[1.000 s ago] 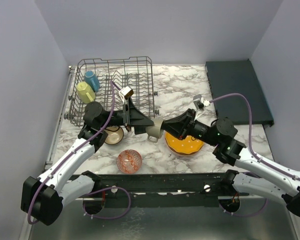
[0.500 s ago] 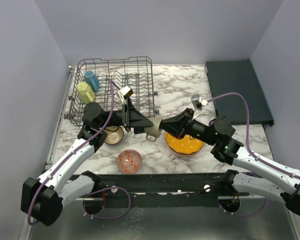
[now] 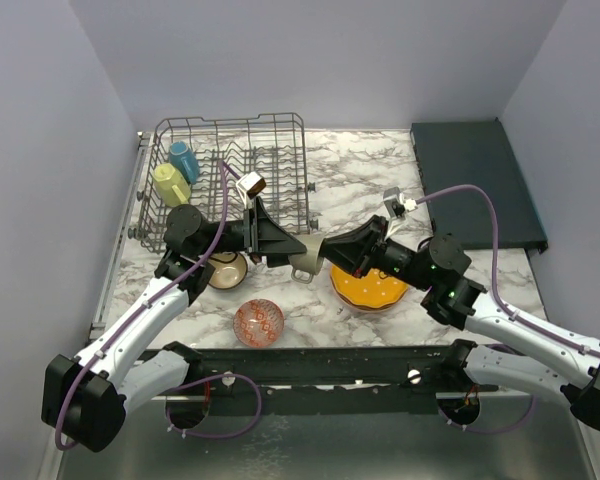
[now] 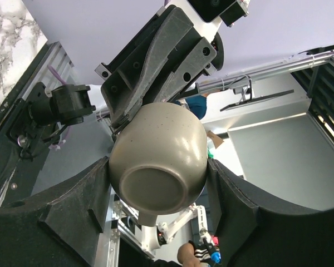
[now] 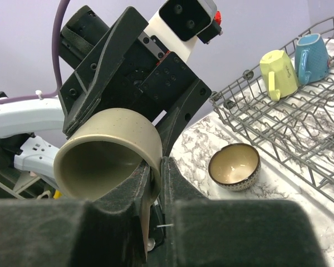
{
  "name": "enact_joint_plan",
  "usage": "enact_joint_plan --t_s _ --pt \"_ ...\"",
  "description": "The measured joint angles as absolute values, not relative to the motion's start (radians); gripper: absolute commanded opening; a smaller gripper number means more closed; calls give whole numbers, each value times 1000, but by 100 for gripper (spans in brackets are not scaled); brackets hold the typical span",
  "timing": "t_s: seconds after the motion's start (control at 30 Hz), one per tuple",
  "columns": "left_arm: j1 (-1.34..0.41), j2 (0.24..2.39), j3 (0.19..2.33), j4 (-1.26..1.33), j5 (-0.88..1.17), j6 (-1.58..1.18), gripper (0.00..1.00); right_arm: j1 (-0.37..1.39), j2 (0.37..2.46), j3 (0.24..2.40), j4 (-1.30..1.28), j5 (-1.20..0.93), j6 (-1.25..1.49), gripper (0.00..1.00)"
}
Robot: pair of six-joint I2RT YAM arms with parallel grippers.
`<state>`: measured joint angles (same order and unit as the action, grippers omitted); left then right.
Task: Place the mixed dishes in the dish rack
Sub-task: Turn the cup upside down in the dish rack.
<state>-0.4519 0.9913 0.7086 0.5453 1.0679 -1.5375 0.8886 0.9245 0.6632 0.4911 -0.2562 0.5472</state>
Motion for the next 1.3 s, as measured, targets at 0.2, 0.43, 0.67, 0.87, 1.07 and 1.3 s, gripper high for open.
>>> enact_joint_plan --t_s 0.2,0.43,0.67,0.87,1.07,1.3 --pt "-452 991 709 551 1068 -1538 5 889 916 663 475 -244 566 36" --pt "-452 997 709 561 1068 -1538 0 889 841 653 414 -206 586 53" --pt "-450 1031 709 538 1067 -1521 0 889 712 653 258 -147 587 56" --pt "-438 1063 767 360 1058 -1402 0 889 608 653 149 -89 587 57" --pt "-433 1090 905 85 1010 -1180 0 889 562 653 70 -52 587 57" --pt "-424 1171 1089 -342 817 -876 0 889 570 653 19 -40 587 57"
